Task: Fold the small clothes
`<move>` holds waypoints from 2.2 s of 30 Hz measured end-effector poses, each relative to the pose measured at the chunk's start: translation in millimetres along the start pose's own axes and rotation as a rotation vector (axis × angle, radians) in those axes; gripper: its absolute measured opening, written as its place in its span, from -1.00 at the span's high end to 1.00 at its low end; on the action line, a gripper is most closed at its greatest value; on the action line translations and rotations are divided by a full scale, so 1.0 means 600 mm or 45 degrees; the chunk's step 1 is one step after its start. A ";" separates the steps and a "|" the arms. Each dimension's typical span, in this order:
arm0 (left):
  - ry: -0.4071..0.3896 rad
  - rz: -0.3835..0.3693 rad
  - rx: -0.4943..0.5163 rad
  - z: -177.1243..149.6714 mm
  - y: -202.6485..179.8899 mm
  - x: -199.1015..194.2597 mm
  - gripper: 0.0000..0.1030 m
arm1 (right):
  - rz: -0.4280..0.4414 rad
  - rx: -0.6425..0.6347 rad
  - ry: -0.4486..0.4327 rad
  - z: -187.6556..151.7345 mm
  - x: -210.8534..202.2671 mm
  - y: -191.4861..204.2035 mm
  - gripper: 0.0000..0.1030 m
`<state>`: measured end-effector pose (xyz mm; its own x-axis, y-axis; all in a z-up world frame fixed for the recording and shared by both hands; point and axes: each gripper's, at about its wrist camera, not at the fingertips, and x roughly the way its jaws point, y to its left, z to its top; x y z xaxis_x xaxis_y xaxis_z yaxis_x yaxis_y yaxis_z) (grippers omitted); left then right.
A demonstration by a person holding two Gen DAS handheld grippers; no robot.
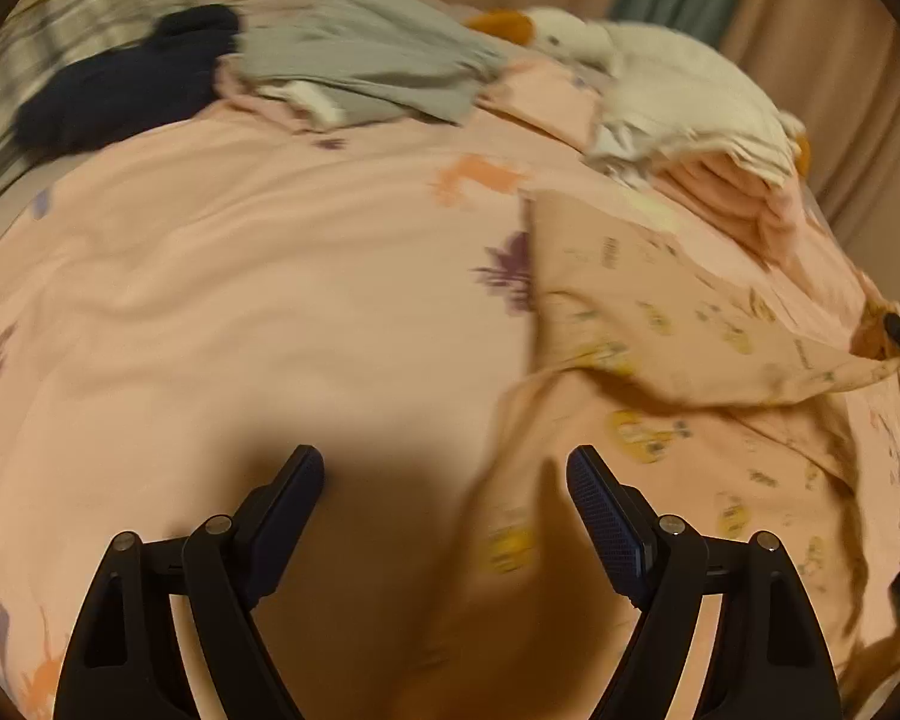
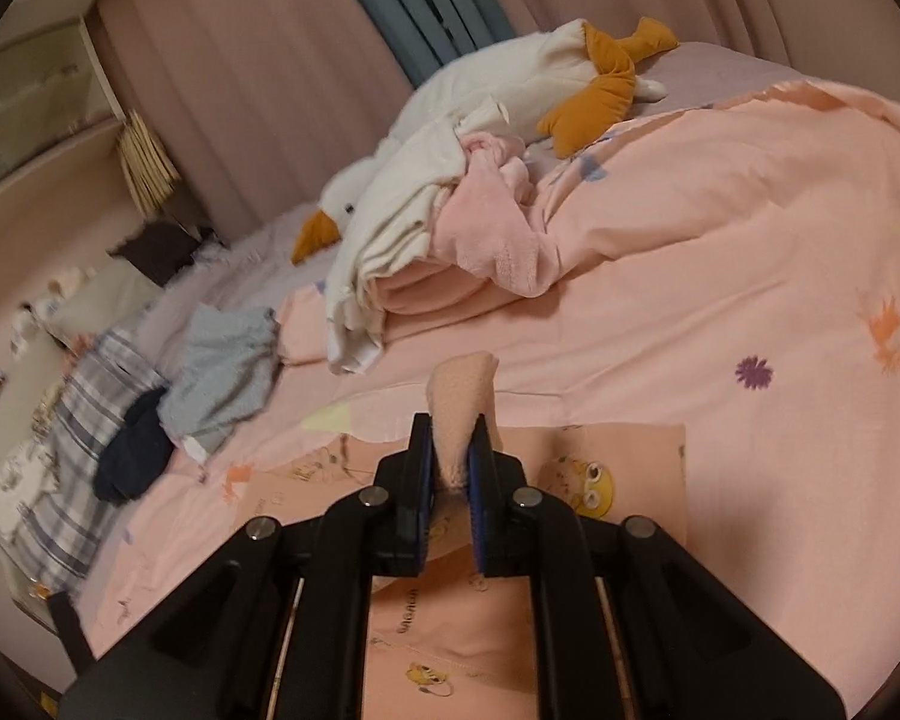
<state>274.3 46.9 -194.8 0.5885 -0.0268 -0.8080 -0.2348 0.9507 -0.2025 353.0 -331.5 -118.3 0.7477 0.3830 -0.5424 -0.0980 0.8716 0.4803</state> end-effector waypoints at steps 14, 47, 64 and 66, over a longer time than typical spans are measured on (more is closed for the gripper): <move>-0.117 0.438 0.200 0.056 -0.056 0.063 -0.58 | 0.083 0.002 0.002 0.001 0.005 -0.025 0.78; 0.007 0.184 -0.065 -0.018 0.021 -0.066 -0.58 | -0.136 0.018 0.499 -0.033 -0.024 -0.024 0.47; 0.027 0.180 0.056 -0.048 0.010 -0.076 -0.58 | -0.529 -0.165 0.591 -0.081 0.055 0.014 0.21; 0.034 0.185 0.074 -0.054 0.012 -0.075 -0.58 | -0.525 -0.139 0.625 -0.087 0.071 -0.012 0.23</move>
<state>221.1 44.8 -177.7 0.5308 0.1050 -0.8410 -0.2702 0.9615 -0.0505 351.3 -305.3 -180.8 0.3535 0.0831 -0.9317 0.0472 0.9932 0.1065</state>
